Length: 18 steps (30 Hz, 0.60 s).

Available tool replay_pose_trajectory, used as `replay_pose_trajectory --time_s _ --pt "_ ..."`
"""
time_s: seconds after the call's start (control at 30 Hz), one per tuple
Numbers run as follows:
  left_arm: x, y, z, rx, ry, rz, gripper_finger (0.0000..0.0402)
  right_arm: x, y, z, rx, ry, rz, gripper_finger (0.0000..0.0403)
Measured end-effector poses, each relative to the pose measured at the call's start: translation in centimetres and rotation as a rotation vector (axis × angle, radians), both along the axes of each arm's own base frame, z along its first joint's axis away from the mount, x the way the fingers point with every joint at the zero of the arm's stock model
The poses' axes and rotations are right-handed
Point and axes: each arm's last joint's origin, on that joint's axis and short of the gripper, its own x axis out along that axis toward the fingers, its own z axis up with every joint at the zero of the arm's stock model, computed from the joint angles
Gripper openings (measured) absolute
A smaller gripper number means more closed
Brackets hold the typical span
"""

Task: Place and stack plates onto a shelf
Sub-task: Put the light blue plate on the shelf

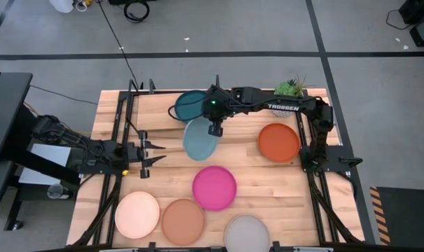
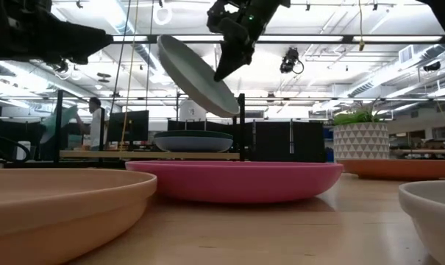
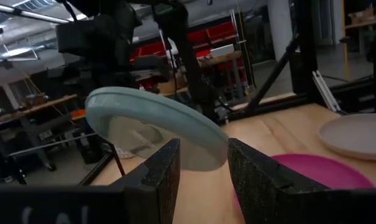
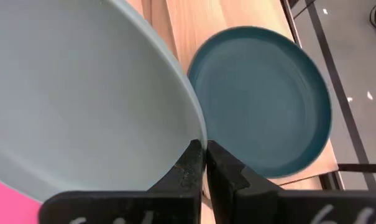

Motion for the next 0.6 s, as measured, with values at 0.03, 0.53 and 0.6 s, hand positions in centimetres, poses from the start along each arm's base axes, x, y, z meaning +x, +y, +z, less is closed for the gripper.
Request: replay_pose_trajectory --time_s 0.03,0.53,0.6 --pt "0.0 0.0 0.0 0.01 -0.001 0.002 0.0142 0.2 0.0 -0.2 -0.002 0.002 0.004 0.0016" --pt "-0.1 -1.0 -1.2 0.109 0.109 -0.199 0.0142 7.1 -2.8 0.1 -0.105 -0.052 0.096 0.0016" --pt "-0.2 -1.3 -1.2 0.13 0.11 -0.244 0.0142 7.7 -3.6 0.2 -0.127 -0.073 0.098 0.0016"
